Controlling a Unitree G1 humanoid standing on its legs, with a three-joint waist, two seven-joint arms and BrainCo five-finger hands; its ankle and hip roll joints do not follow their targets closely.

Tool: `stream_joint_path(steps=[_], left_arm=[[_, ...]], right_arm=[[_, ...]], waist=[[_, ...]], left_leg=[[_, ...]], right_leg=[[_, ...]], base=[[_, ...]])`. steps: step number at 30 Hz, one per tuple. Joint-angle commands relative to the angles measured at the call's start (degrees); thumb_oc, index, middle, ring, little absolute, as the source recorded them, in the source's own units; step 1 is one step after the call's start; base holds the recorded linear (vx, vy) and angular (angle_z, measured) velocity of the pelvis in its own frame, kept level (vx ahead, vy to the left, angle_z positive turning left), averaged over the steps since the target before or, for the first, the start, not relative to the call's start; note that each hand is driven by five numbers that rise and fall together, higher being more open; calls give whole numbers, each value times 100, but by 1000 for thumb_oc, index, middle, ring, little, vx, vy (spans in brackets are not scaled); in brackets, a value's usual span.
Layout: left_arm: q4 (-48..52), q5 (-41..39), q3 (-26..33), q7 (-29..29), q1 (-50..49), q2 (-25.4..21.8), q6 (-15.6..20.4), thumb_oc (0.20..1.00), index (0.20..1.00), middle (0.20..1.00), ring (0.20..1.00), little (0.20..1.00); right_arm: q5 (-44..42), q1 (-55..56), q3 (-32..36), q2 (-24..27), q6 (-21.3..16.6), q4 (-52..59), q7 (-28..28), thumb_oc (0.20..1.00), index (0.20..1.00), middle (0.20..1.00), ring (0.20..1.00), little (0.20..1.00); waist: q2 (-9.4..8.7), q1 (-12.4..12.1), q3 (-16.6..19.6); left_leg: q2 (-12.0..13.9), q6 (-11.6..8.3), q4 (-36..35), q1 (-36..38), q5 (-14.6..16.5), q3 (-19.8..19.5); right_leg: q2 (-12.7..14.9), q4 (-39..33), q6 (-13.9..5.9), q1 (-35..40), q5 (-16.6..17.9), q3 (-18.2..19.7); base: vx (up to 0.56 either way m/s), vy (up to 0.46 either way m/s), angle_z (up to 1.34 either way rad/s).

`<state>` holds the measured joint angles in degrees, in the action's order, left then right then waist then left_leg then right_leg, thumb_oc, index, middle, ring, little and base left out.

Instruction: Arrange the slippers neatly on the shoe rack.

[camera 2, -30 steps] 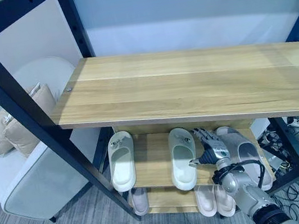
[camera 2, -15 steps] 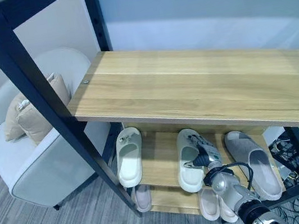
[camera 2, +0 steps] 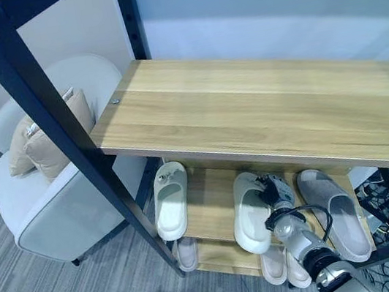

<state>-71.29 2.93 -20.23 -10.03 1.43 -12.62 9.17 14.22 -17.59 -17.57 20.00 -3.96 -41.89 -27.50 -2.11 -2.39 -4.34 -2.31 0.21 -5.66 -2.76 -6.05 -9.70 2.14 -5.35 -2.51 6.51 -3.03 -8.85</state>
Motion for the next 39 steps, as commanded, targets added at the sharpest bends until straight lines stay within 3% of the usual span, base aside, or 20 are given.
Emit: stream_joint_path(steps=[1, 7, 10, 20, 28, 29, 30, 39], left_arm=[[-505, -35, -346, -67, 107, 626, 40, 1000, 1000, 1000, 1000, 1000], [-453, 11, -351, -115, 116, 648, 81, 1000, 1000, 1000, 1000, 1000], [-447, 45, -306, -102, 101, 604, 104, 1000, 1000, 1000, 1000, 1000], [-508, -88, -429, -119, 121, 464, 96, 1000, 1000, 1000, 1000, 1000], [-563, -449, -455, -143, 256, 483, 59, 1000, 1000, 1000, 1000, 1000], [-553, -492, -455, -136, 242, 485, 53, 1000, 1000, 1000, 1000, 1000], [-548, -520, -462, -138, 244, 487, 47, 1000, 1000, 1000, 1000, 1000], [-567, -580, -385, -100, 328, 529, 3, 1000, 1000, 1000, 1000, 1000]], right_arm=[[-27, 36, -413, 82, -337, 757, 128, 200, 200, 200, 200, 200], [394, -217, -546, 51, -443, 1363, 4, 200, 200, 200, 200, 200], [949, -517, -735, 203, -268, 1098, -11, 200, 200, 200, 200, 200], [179, -1300, -993, 137, -314, -136, -7, 200, 200, 200, 200, 200], [76, -1605, -1151, 67, -245, -239, 56, 200, 200, 200, 200, 200], [42, -1614, -1113, 46, -201, -347, 19, 708, 708, 708, 708, 708], [13, -1599, -1061, 6, -174, -450, -35, 1000, 1000, 1000, 1000, 1000], [181, -1401, -1046, -97, -33, -441, -6, 1000, 1000, 1000, 1000, 1000]], waist=[[-55, -165, -63], [-56, -239, -98], [-104, -354, -122], [-227, -661, -261], [-267, -634, -208], [-268, -644, -203], [-266, -645, -200], [-208, -520, -116]], left_leg=[[168, -165, 66, 447, 821, 292], [166, -167, 66, 447, 816, 284], [164, -183, 66, 401, 794, 222], [137, -243, 66, 124, 667, 40], [122, -241, 66, 52, 660, 6], [110, -241, 66, 36, 655, -18], [107, -238, 66, 33, 656, -17], [101, -209, 66, 156, 720, 85]], right_leg=[[390, 35, -402, -177, 112, 60], [385, 35, -395, -187, 103, 41], [386, 35, -393, -194, 106, -30], [388, 35, -412, -357, 138, -267], [394, 35, -408, -409, 143, -292], [401, 35, -408, -411, 145, -305], [408, 35, -410, -410, 148, -316], [433, 35, -408, -336, 142, -238]], base=[[0, 0, 0], [-7, 21, 3], [-2, 10, 6], [-10, 20, 14], [12, 20, 6], [10, 24, 3], [0, 0, 0], [0, 0, 0]])
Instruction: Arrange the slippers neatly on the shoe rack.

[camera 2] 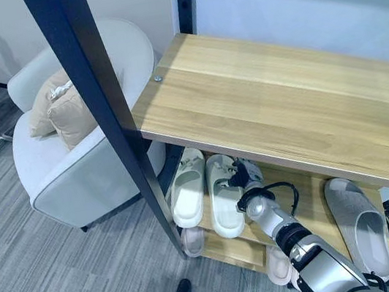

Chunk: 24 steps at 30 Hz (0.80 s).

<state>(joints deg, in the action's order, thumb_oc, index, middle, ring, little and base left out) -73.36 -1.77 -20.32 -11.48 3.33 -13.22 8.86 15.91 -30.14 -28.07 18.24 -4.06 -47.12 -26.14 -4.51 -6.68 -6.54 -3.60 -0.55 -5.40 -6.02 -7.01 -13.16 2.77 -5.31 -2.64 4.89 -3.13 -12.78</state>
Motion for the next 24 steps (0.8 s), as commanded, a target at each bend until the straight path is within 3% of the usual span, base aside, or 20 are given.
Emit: stream_joint_path(steps=[1, 8, 24], left_arm=[[-360, -122, -372, 48, 148, 589, 24, 1000, 1000, 1000, 1000, 1000], [-401, -282, -214, 79, 307, 647, -53, 1000, 1000, 1000, 1000, 1000], [-500, -239, -32, 268, 231, 748, -127, 1000, 1000, 1000, 1000, 1000]], right_arm=[[14, -138, 16, 65, -1, 104, -146, 1000, 1000, 1000, 1000, 1000], [43, 396, 265, -67, 133, 692, -165, 1000, 1000, 1000, 1000, 1000], [-330, 1711, 471, -89, -178, 1778, 350, 1000, 1000, 1000, 1000, 1000]], waist=[[34, -78, 115], [91, 109, 224], [195, 467, 338]], left_leg=[[230, -132, 40, 496, 825, 446], [257, -107, 40, 648, 897, 572], [312, -90, 40, 879, 985, 845]], right_leg=[[371, 31, -395, -168, 149, 168], [376, 31, -387, -79, 135, 288], [377, 31, -373, 21, 135, 486]], base=[[0, 0, 0], [-4, 8, -11], [-11, 4, -11]])
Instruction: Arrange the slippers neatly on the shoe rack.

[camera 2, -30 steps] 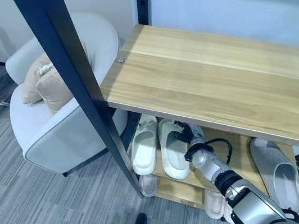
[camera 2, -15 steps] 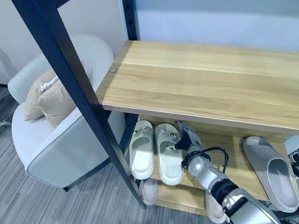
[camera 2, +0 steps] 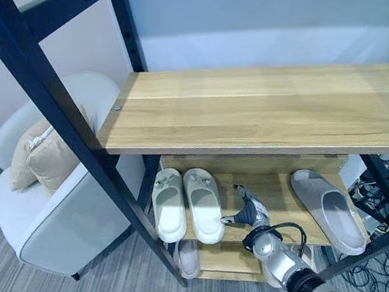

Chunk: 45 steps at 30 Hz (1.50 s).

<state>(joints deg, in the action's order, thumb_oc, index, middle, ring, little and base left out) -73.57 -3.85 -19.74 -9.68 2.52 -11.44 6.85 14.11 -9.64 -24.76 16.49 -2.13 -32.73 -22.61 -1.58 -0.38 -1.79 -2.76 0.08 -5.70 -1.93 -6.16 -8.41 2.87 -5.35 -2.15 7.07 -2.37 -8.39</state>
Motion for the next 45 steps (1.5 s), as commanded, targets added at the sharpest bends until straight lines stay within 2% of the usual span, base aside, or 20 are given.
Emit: stream_joint_path(steps=[1, 15, 21, 45], left_arm=[[-472, -44, -85, 94, 325, 563, 81, 1000, 1000, 1000, 1000, 1000], [-441, 29, -104, 160, 295, 561, 102, 1000, 1000, 1000, 1000, 1000], [-442, 5, -80, 210, 321, 563, 120, 1000, 1000, 1000, 1000, 1000], [-368, 56, -40, 236, 279, 510, 129, 1000, 1000, 1000, 1000, 1000]], right_arm=[[-158, -247, 132, 90, -402, 464, 42, 1000, 1000, 1000, 1000, 1000], [-397, 194, 100, 41, -549, 930, 327, 1000, 1000, 1000, 1000, 1000], [-591, 468, -43, 22, -675, 1366, 641, 1000, 1000, 1000, 1000, 1000], [-1009, 982, -259, 79, -761, 2168, 1165, 1000, 1000, 1000, 1000, 1000]], waist=[[-93, -140, -135], [-52, -35, -138], [-74, 12, -176], [-79, 79, -238]], left_leg=[[228, -150, 70, 486, 904, 378], [235, -137, 70, 551, 908, 437], [238, -131, 70, 565, 914, 460], [229, -123, 70, 532, 884, 514]], right_leg=[[363, 35, -421, -188, 59, 60], [348, 35, -404, -173, 73, 125], [343, 35, -401, -172, 87, 146], [348, 35, -406, -238, 138, 210]], base=[[-12, 2, -4], [-4, -1, -3], [0, 0, 0], [0, 0, 0]])
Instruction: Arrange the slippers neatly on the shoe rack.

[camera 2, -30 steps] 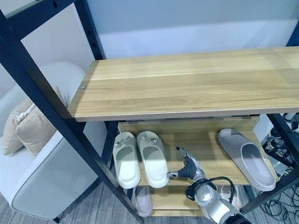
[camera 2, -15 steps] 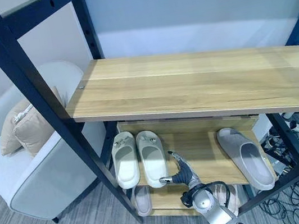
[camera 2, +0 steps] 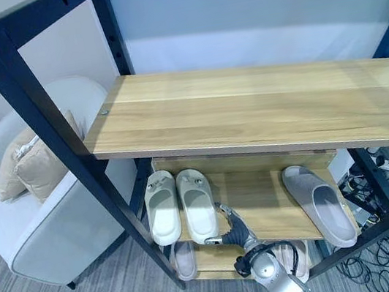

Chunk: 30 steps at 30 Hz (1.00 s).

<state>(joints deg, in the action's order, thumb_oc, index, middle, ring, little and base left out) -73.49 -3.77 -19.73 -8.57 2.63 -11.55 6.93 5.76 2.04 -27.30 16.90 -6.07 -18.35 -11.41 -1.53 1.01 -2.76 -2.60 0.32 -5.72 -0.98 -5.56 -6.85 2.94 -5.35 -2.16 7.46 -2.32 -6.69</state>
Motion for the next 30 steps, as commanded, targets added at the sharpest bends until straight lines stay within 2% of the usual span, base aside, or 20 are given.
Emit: stream_joint_path(steps=[1, 30], left_arm=[[-374, 55, -38, 128, 258, 516, 125, 1000, 1000, 1000, 1000, 1000], [-295, 149, -28, 201, 272, 442, 155, 1000, 1000, 1000, 1000, 1000]], right_arm=[[-180, -146, -22, 67, -380, 831, 83, 1000, 1000, 1000, 1000, 1000], [-624, -76, -356, 172, -493, 1062, 622, 1000, 1000, 1000, 1000, 1000]], waist=[[-85, -58, -144], [-71, -55, -182]], left_leg=[[211, -147, 72, 433, 821, 357], [204, -151, 72, 371, 781, 382]], right_leg=[[337, 35, -404, -277, 132, 40], [337, 35, -404, -336, 163, 62]], base=[[0, 0, 0], [0, 0, 0]])
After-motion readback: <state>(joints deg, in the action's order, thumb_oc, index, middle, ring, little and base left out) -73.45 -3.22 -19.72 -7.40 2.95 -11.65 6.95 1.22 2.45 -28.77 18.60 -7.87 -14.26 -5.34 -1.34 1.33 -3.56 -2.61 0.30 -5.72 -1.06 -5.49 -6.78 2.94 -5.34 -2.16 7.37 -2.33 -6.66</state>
